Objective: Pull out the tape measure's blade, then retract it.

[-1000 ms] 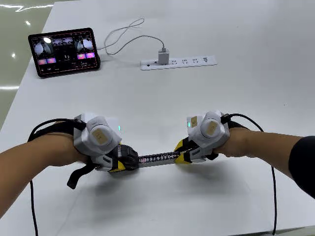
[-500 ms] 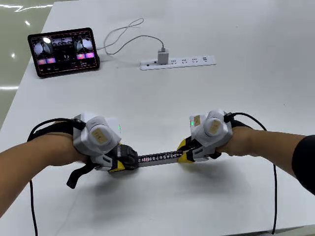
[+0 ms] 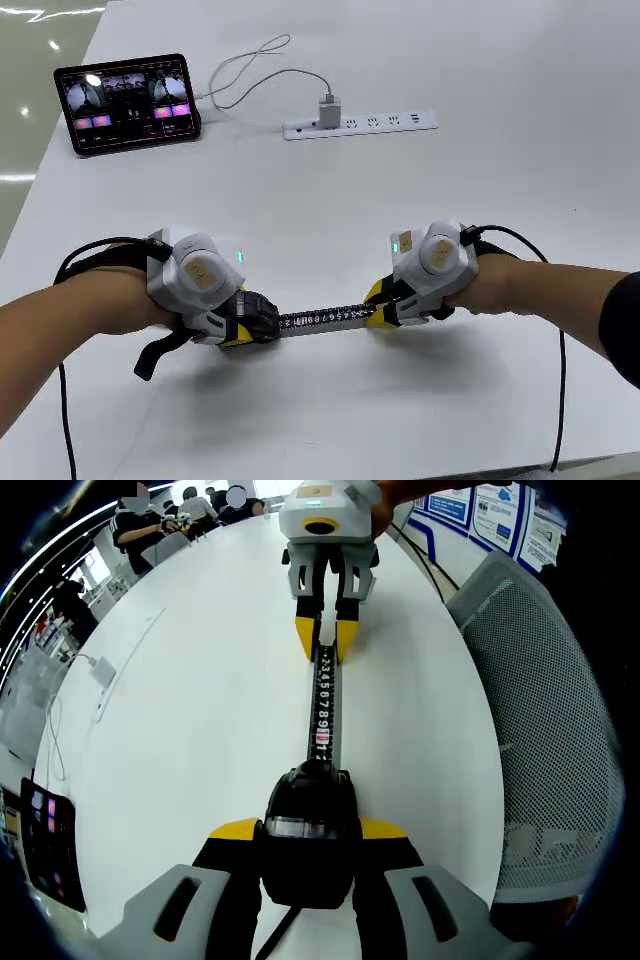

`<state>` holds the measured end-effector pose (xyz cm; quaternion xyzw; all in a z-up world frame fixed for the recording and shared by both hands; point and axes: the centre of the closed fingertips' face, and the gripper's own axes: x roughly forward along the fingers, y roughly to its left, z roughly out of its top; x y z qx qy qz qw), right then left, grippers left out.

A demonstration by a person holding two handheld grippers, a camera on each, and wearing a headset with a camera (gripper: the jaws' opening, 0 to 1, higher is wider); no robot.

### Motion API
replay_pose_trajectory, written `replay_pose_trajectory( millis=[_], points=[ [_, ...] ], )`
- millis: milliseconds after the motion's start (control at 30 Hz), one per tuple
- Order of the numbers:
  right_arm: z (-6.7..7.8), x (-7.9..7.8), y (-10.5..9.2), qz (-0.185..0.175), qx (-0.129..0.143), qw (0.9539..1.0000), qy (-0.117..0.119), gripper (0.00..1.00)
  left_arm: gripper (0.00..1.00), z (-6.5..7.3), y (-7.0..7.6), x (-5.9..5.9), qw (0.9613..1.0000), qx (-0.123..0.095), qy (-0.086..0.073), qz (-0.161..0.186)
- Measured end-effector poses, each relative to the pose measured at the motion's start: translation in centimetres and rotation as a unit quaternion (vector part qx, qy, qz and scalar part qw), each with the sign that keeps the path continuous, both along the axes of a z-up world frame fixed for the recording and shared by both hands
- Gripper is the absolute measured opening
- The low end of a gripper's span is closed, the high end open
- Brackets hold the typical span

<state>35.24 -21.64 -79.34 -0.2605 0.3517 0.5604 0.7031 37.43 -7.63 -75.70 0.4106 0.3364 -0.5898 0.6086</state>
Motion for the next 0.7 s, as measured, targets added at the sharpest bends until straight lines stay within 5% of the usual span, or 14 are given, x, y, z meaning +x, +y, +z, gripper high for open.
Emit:
replay_pose_trajectory(
  millis=[700],
  points=[
    [0.07,-0.18,-0.92,-0.005,0.0,1.0,0.002,0.09,0.29,-0.03,0.02,-0.02,1.0,-0.001,-0.001,0.0]
  ],
)
